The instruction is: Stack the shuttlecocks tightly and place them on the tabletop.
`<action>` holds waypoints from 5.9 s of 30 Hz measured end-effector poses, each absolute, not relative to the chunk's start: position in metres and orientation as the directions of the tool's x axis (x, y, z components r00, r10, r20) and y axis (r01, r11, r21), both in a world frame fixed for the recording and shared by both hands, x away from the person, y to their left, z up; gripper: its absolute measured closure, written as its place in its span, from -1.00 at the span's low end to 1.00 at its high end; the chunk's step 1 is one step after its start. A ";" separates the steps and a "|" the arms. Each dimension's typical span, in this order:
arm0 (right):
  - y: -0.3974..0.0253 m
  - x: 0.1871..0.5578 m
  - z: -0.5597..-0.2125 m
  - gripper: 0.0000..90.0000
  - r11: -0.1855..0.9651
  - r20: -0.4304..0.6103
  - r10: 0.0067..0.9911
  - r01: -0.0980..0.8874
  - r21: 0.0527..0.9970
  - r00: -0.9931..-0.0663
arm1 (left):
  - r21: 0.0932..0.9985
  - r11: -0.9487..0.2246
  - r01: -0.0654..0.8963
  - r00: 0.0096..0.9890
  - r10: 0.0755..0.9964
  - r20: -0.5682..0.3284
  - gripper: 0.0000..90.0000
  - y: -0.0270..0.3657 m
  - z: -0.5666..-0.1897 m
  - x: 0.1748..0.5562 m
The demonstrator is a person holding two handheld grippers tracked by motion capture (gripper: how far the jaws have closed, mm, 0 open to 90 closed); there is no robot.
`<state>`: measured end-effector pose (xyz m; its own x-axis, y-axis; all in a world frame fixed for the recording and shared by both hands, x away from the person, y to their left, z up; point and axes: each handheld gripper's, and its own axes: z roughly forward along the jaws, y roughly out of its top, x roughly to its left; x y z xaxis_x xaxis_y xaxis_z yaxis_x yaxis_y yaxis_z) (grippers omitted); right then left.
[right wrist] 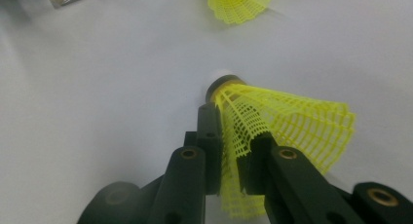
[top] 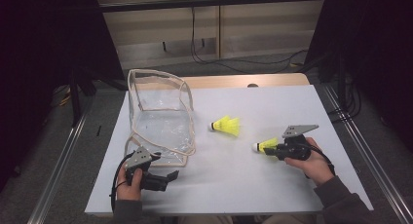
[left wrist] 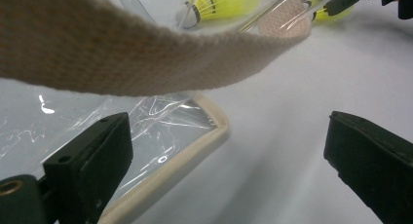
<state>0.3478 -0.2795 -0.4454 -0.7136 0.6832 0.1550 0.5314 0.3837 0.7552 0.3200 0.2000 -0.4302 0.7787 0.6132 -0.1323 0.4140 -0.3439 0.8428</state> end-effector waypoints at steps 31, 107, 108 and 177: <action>-0.283 0.349 -0.436 0.93 0.330 0.159 0.690 0.503 0.799 -0.706 | 0.846 -0.338 0.413 0.778 0.614 -0.134 -0.91 0.199 -0.430 0.320; -0.257 0.381 -0.429 0.93 0.285 0.142 0.720 0.476 0.832 -0.680 | 0.842 -0.339 0.419 0.777 0.614 -0.139 -0.91 0.200 -0.431 0.321; -0.257 0.381 -0.429 0.93 0.284 0.141 0.720 0.474 0.833 -0.680 | 0.842 -0.340 0.419 0.777 0.614 -0.138 -0.91 0.200 -0.431 0.321; -0.235 0.401 -0.435 0.93 0.273 0.143 0.729 0.477 0.836 -0.669 | 0.839 -0.344 0.422 0.775 0.616 -0.138 -0.91 0.199 -0.432 0.321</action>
